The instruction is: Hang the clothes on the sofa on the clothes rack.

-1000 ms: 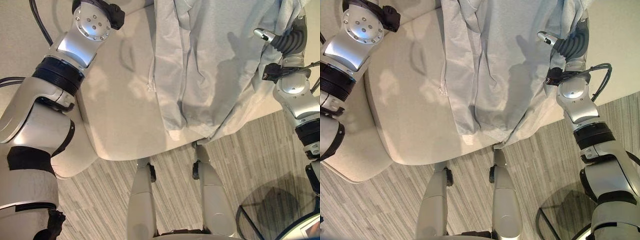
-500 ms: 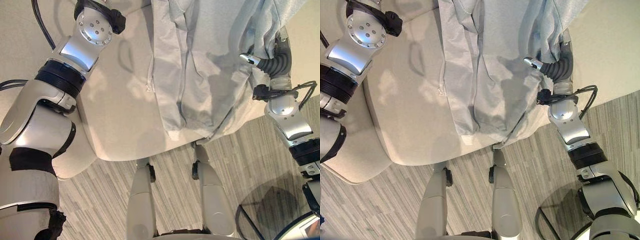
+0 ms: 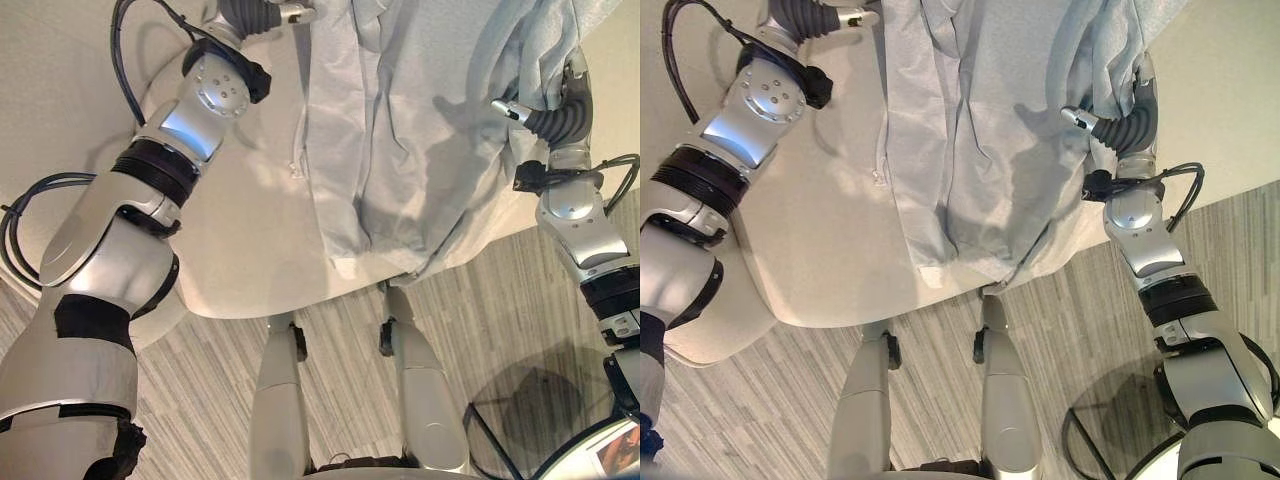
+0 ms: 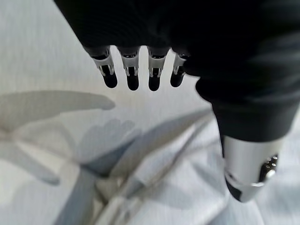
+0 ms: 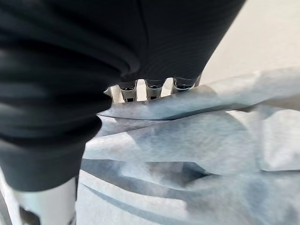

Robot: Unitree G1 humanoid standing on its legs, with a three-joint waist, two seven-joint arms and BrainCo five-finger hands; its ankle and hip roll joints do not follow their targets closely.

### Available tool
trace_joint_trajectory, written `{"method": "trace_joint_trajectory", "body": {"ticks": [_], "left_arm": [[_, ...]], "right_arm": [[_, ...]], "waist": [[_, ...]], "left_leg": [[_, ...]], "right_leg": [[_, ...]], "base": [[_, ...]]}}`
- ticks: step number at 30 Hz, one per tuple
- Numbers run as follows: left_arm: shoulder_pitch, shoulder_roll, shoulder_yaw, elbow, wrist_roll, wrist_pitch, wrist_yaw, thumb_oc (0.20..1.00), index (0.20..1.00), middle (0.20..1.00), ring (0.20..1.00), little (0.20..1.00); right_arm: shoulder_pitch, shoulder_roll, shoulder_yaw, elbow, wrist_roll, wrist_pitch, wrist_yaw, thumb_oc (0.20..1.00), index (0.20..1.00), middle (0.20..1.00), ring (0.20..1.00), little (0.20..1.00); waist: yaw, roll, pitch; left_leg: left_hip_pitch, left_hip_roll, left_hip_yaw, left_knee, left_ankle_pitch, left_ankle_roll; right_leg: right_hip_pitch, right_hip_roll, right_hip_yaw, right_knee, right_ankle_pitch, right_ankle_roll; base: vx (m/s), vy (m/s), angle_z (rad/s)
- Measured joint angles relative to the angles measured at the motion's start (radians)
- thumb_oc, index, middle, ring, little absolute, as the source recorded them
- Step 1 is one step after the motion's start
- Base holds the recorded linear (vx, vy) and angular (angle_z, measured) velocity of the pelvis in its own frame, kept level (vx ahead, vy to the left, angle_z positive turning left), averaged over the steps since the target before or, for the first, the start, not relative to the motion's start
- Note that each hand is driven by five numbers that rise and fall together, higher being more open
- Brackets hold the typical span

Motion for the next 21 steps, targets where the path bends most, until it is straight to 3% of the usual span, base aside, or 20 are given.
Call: {"method": "trace_joint_trajectory", "body": {"ticks": [10,20,21], "left_arm": [[-0.042,-0.040,-0.001,0.044,0.000,0.010,-0.009,1.000,1.000,1.000,1.000,1.000],[-0.100,-0.042,-0.001,0.047,-0.002,0.013,-0.008,1.000,1.000,1.000,1.000,1.000],[-0.100,-0.042,-0.001,0.047,-0.002,0.013,-0.007,0.837,0.837,0.837,0.837,0.837]], "right_arm": [[-0.066,0.000,0.037,-0.015,0.024,-0.006,0.000,1.000,1.000,1.000,1.000,1.000],[-0.072,-0.001,0.038,-0.042,0.025,-0.017,0.002,1.000,1.000,1.000,1.000,1.000],[-0.072,-0.001,0.038,-0.042,0.025,-0.017,0.003,1.000,1.000,1.000,1.000,1.000]], "waist": [[-0.048,-0.022,0.010],[-0.065,-0.036,0.013],[-0.069,-0.037,0.013]], "left_leg": [[-0.021,0.001,0.007,0.000,0.000,0.000],[-0.046,0.004,0.040,0.000,-0.001,0.001],[-0.046,0.004,0.044,0.000,-0.001,0.001]], "right_leg": [[-0.021,0.000,0.012,-0.008,0.007,0.000],[-0.070,0.002,0.045,-0.009,0.023,0.001],[-0.071,0.002,0.048,-0.009,0.024,0.001]], "base": [[0.02,0.003,-0.01],[0.01,0.002,-0.07],[0.02,-0.011,-0.04]]}}
